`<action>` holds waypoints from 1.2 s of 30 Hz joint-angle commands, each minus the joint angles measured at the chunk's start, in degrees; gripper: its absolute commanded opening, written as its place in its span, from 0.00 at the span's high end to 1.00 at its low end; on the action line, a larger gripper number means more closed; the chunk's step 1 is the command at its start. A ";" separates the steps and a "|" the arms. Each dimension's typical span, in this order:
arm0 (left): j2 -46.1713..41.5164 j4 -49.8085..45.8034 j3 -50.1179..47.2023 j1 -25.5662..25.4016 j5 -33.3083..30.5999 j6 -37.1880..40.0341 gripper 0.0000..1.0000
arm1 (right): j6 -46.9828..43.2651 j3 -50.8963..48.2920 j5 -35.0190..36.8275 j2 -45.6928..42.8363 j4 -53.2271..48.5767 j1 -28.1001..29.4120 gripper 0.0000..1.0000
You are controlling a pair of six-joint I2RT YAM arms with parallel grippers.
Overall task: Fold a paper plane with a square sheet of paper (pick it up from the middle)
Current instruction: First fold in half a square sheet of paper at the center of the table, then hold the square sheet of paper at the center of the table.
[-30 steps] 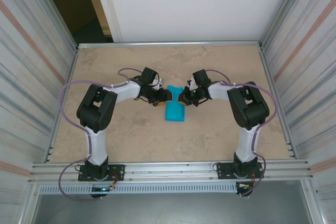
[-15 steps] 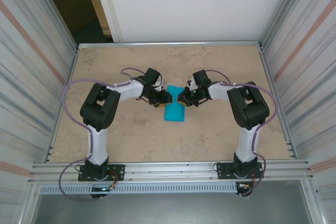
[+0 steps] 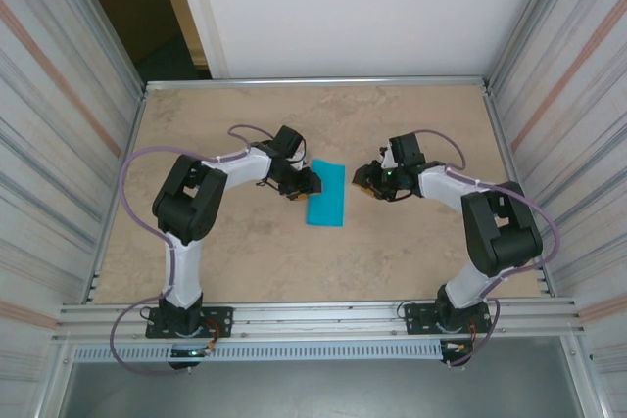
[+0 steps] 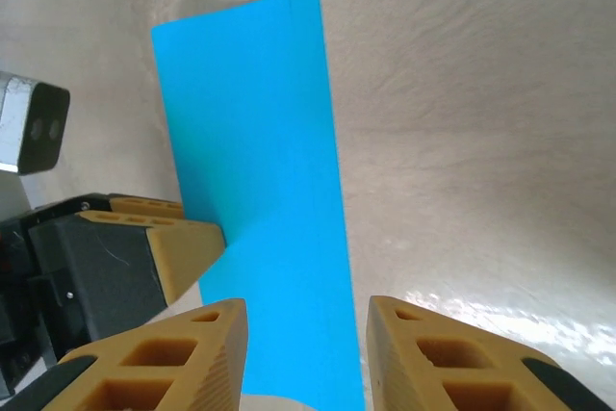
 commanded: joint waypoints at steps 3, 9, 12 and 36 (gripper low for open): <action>10.15 -4.62 -1.14 -3.51 -5.78 -0.77 0.59 | 1.17 -2.47 3.39 -2.82 -0.68 0.13 0.61; 14.06 -8.28 2.18 -6.18 -8.49 -0.58 0.57 | 0.69 -3.29 3.88 -4.08 -1.20 -1.15 0.59; 15.84 -8.98 3.00 -6.76 -8.93 -1.22 0.57 | 0.36 -4.18 4.72 -5.43 -1.45 -2.61 0.59; 22.59 -13.24 7.39 -8.58 -9.12 0.99 0.53 | -2.09 -5.87 4.19 -6.50 -2.53 -8.77 0.56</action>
